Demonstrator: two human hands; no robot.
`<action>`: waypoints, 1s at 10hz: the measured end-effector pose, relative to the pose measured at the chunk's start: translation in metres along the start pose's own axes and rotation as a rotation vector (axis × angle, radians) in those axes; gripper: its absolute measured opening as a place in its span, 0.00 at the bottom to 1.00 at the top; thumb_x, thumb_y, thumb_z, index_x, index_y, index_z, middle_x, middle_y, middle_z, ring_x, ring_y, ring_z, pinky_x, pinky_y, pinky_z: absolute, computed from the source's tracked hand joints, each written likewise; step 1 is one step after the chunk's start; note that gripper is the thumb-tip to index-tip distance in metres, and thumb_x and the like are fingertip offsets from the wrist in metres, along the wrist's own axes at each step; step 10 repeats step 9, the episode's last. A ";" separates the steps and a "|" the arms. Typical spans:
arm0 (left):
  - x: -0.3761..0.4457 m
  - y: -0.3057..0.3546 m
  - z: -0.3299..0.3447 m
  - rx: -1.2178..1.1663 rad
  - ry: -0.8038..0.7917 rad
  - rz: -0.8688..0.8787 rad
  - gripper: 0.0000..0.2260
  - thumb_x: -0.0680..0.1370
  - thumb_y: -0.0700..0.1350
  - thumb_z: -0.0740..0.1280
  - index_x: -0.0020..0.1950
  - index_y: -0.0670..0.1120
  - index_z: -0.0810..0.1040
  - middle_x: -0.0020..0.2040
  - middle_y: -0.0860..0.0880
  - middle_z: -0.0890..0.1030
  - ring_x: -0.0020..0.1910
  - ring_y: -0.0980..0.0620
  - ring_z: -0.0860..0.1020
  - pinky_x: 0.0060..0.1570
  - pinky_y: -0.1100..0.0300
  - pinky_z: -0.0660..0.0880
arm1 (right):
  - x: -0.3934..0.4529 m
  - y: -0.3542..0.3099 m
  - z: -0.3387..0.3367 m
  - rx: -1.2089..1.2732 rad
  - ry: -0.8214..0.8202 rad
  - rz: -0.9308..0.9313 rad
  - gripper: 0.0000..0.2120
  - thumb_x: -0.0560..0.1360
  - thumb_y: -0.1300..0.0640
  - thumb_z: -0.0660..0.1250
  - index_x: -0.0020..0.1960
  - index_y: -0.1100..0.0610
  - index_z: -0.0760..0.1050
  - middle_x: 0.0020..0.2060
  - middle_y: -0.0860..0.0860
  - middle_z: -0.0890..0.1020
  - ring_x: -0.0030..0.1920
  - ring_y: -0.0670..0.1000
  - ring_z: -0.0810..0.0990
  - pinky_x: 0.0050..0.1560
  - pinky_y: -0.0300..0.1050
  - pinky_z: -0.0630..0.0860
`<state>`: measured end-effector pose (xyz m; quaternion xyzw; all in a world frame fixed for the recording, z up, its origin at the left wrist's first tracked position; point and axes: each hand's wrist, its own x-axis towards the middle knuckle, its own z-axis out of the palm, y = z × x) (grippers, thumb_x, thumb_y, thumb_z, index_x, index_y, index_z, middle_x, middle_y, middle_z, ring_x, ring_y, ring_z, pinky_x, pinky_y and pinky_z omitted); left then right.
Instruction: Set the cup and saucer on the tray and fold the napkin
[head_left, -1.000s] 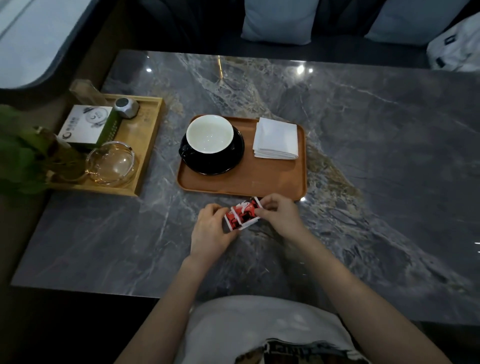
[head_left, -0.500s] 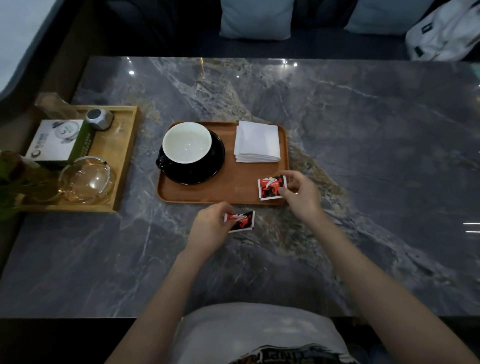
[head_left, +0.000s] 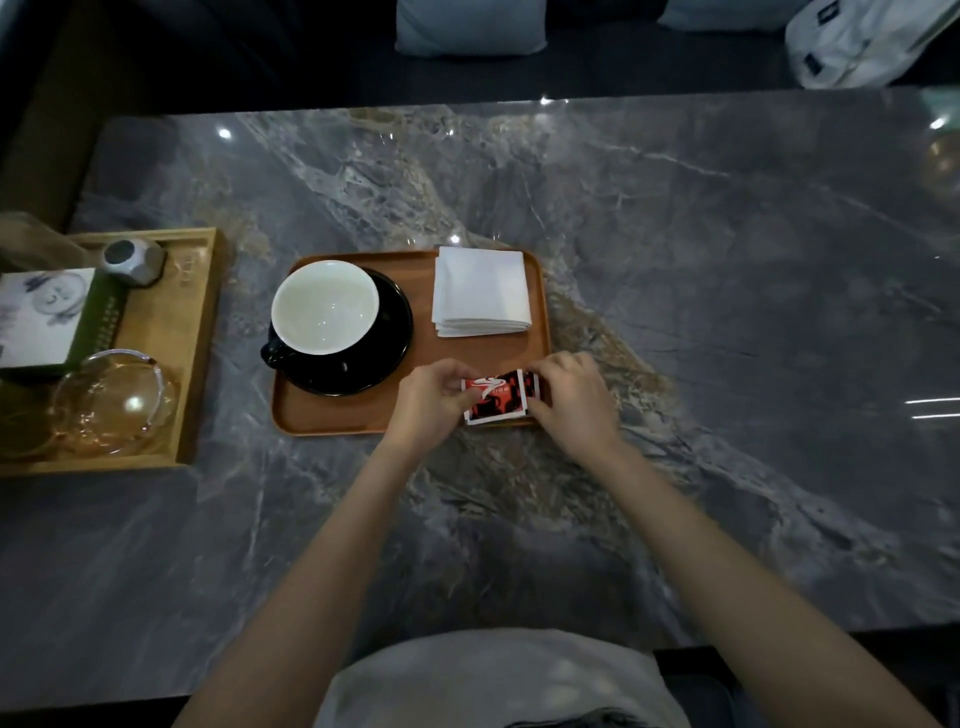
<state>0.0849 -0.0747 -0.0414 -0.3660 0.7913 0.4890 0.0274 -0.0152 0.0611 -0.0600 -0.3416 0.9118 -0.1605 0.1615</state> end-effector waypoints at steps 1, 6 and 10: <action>0.008 0.005 0.008 0.048 -0.007 0.012 0.07 0.73 0.42 0.69 0.51 0.42 0.80 0.48 0.42 0.82 0.49 0.46 0.79 0.49 0.57 0.73 | 0.000 0.003 -0.003 0.019 -0.047 -0.031 0.21 0.74 0.62 0.64 0.67 0.57 0.70 0.61 0.55 0.76 0.62 0.56 0.69 0.61 0.50 0.68; 0.021 0.001 0.030 0.277 0.069 -0.009 0.11 0.74 0.47 0.68 0.56 0.49 0.80 0.54 0.45 0.76 0.52 0.46 0.77 0.54 0.54 0.73 | 0.002 0.007 -0.007 0.003 -0.096 -0.079 0.19 0.74 0.58 0.64 0.65 0.58 0.72 0.60 0.54 0.77 0.61 0.56 0.69 0.62 0.51 0.68; 0.022 0.006 0.020 0.254 -0.009 -0.004 0.12 0.72 0.49 0.70 0.54 0.47 0.80 0.54 0.44 0.78 0.54 0.45 0.77 0.55 0.54 0.73 | 0.006 0.003 -0.018 -0.052 -0.093 -0.063 0.21 0.75 0.58 0.63 0.67 0.56 0.69 0.61 0.54 0.76 0.63 0.56 0.69 0.62 0.49 0.67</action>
